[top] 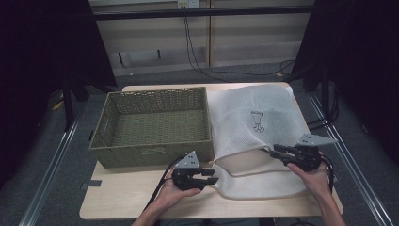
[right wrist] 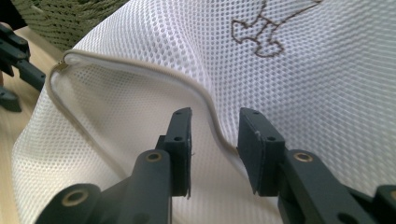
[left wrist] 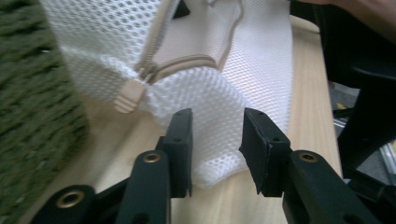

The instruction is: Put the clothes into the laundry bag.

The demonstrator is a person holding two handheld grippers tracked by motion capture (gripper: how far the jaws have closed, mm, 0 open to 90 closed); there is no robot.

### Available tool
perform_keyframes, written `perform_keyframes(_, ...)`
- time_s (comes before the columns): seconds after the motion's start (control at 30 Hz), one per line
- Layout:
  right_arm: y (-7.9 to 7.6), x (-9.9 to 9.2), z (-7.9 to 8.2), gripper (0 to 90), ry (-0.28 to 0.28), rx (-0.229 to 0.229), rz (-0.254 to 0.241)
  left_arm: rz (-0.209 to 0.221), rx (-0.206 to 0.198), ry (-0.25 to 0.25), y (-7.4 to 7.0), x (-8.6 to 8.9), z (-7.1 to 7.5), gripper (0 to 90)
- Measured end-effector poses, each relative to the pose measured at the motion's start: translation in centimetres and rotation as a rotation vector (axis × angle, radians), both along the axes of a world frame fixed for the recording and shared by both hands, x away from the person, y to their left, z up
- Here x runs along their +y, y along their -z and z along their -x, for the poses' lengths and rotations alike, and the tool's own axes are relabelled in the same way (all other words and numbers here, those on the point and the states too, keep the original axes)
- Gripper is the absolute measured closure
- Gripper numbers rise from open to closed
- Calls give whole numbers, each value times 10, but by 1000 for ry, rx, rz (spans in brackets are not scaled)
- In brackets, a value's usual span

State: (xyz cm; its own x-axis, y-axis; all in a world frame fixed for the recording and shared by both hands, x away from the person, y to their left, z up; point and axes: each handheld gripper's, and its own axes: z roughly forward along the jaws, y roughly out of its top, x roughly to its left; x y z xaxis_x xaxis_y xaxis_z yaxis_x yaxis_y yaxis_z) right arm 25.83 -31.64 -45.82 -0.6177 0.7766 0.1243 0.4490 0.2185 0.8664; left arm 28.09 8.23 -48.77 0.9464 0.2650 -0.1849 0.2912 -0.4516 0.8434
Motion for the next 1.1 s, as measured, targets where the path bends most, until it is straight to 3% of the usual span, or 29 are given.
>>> perform_keyframes(0.07,-3,-7,11,611,17,-3,6,9,7,-15,0,3,-3,654)
perform_keyframes(0.23,-8,-38,36,548,133,-23,16,7,1,-43,1,7,-6,621)
perform_keyframes(0.43,2,-67,45,425,264,13,77,10,-4,-54,4,8,-12,602)
perform_keyframes(0.57,14,-82,46,391,334,32,78,13,3,-63,4,6,-14,566)
perform_keyframes(0.77,30,-91,40,473,355,100,51,-6,12,-76,10,-1,-18,474)
perform_keyframes(0.9,33,-94,40,672,354,104,27,9,29,-64,9,-9,-18,464)
perform_keyframes(0.93,32,-93,41,705,347,108,13,8,32,-57,9,-11,-18,488)
perform_keyframes(1.03,30,-93,43,800,326,92,-2,10,28,-36,9,-15,-18,791)
perform_keyframes(1.1,27,-93,45,817,330,73,-2,6,20,-47,7,-13,-17,847)
